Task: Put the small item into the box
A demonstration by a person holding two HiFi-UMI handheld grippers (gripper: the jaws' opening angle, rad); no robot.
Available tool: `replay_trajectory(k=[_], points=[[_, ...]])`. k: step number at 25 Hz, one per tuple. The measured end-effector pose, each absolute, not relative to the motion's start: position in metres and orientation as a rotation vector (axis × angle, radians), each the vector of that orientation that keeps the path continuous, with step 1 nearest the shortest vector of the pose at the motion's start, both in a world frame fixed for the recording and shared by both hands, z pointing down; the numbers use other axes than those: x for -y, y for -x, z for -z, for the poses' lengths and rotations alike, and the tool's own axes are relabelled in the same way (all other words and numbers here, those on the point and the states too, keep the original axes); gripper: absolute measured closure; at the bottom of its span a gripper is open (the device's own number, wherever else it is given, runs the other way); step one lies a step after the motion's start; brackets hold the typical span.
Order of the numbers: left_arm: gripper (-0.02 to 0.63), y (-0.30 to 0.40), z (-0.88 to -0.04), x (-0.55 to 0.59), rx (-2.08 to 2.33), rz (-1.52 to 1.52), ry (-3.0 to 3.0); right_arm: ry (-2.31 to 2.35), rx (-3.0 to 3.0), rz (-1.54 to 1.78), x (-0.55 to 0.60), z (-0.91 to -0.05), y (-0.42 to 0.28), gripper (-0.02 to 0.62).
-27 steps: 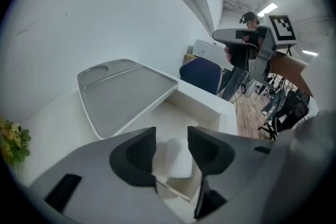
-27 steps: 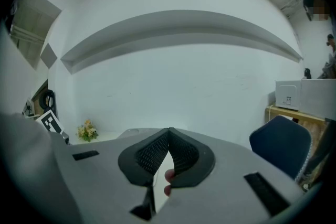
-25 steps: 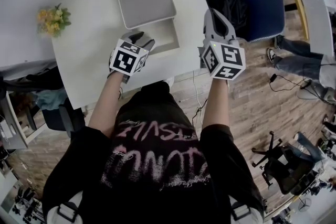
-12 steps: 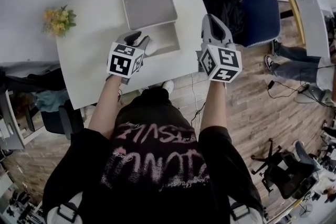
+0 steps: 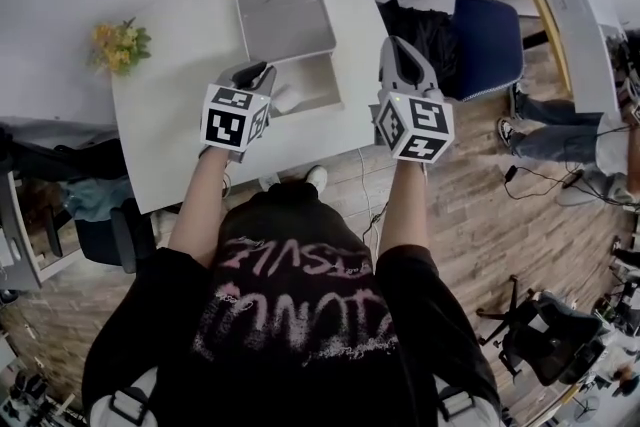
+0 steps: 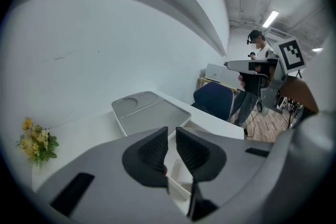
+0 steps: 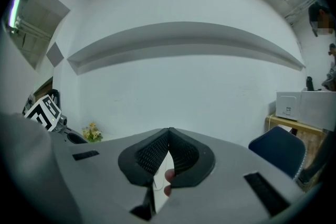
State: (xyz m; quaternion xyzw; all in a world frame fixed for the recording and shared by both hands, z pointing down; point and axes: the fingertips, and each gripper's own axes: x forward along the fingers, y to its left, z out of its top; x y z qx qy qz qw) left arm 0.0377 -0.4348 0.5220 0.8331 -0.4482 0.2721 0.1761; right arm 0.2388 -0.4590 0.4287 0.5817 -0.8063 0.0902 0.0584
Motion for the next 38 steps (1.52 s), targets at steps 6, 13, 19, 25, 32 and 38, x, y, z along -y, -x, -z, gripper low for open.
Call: replay_trajectory(k=[6,13,19,25,32,38], points=[[0.585,-0.033,-0.502,0.439,1.325,-0.745,-2.390,-1.764,2.430,-0.254,0.453,-0.423,-0.239,0.584],[0.601,-0.031,-0.477,0.444,1.388,-0.694,-2.421,-1.778,2.437,-0.245,0.448,-0.413,-0.243,0.586],[0.601,-0.030,-0.440,0.452,1.478,-0.619,-2.477,-1.769,2.444,-0.224,0.445,-0.408,-0.243,0.586],[0.603,-0.023,-0.406,0.459,1.561,-0.480,-2.468,-1.766,2.462,-0.200,0.445,-0.401,-0.247,0.586],[0.603,-0.019,-0.369,0.458,1.674,-0.367,-2.487,-1.747,2.496,-0.163,0.449,-0.392,-0.250,0.586],[0.603,-0.014,-0.343,0.455,1.745,-0.290,-2.502,-1.744,2.539,-0.154,0.455,-0.381,-0.250,0.586]])
